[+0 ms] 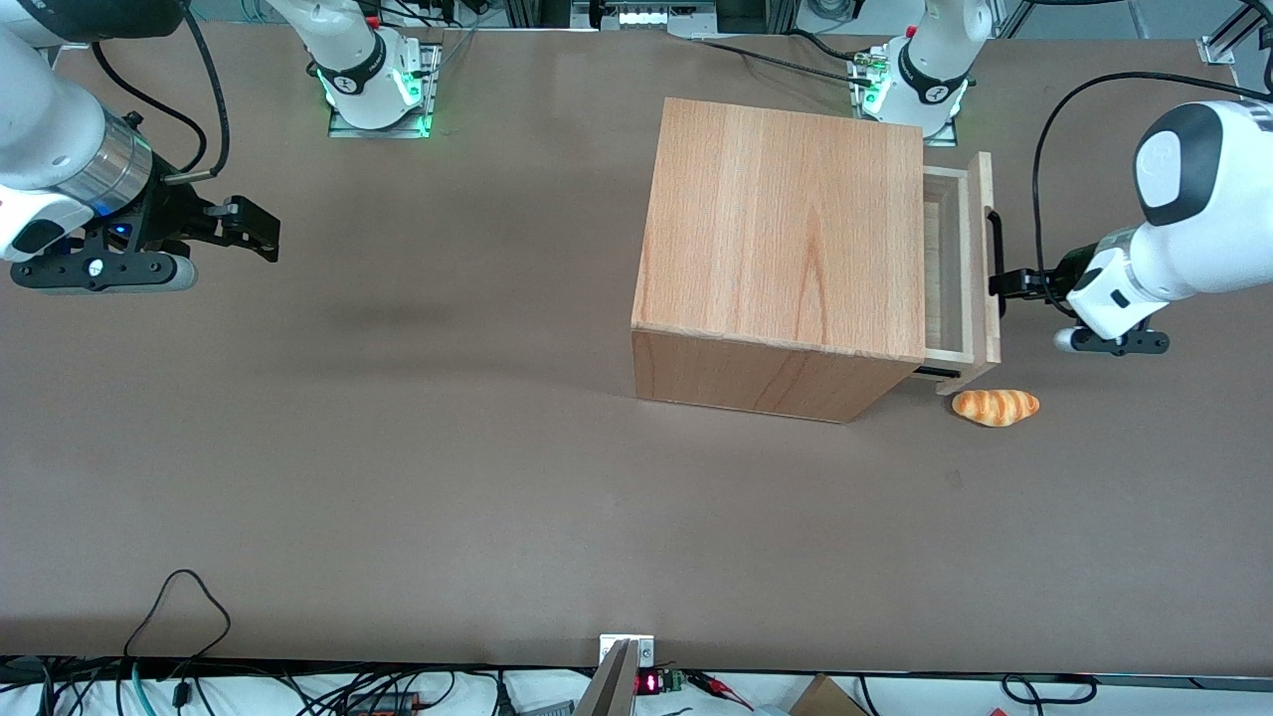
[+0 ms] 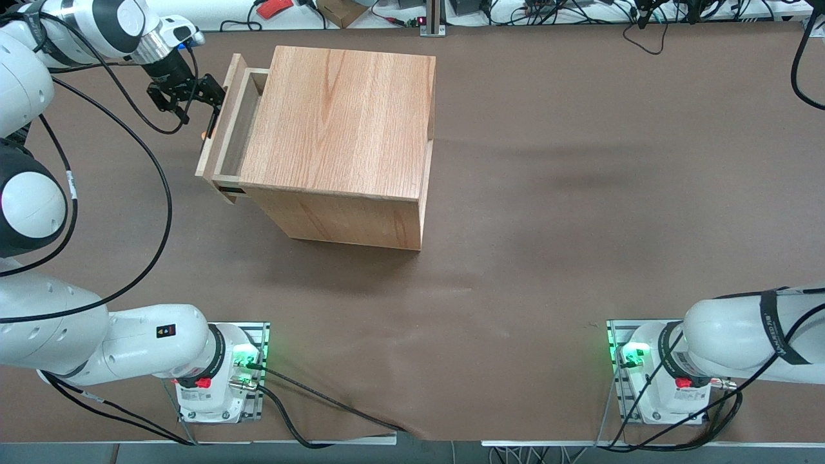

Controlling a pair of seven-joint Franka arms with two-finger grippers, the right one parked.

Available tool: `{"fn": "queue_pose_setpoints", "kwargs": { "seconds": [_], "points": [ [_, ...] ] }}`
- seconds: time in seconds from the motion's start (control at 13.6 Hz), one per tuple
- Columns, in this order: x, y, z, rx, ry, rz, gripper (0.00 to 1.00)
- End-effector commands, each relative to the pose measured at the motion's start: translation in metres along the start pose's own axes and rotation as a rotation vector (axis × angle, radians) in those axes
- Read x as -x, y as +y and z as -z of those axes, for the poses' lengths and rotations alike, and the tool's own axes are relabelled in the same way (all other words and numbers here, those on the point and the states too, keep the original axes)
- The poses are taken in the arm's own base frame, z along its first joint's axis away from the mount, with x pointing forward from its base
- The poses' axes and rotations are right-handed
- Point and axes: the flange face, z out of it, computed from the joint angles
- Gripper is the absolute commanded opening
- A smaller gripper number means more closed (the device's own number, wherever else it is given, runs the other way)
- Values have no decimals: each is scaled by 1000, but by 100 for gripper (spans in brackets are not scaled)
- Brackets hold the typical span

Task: Open top drawer with left arm
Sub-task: 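Pull the handle with the left gripper, sliding the drawer out of the cabinet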

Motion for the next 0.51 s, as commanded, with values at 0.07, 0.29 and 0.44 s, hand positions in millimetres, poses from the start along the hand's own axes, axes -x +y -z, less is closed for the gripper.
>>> {"fn": "queue_pose_setpoints", "kwargs": {
  "seconds": [0.07,0.29,0.44],
  "points": [
    [-7,-29,8,-31,16,26,100],
    [-8,-46,5,-46,7,45,100],
    [-6,-60,6,-40,9,68,100]
  ]
}}
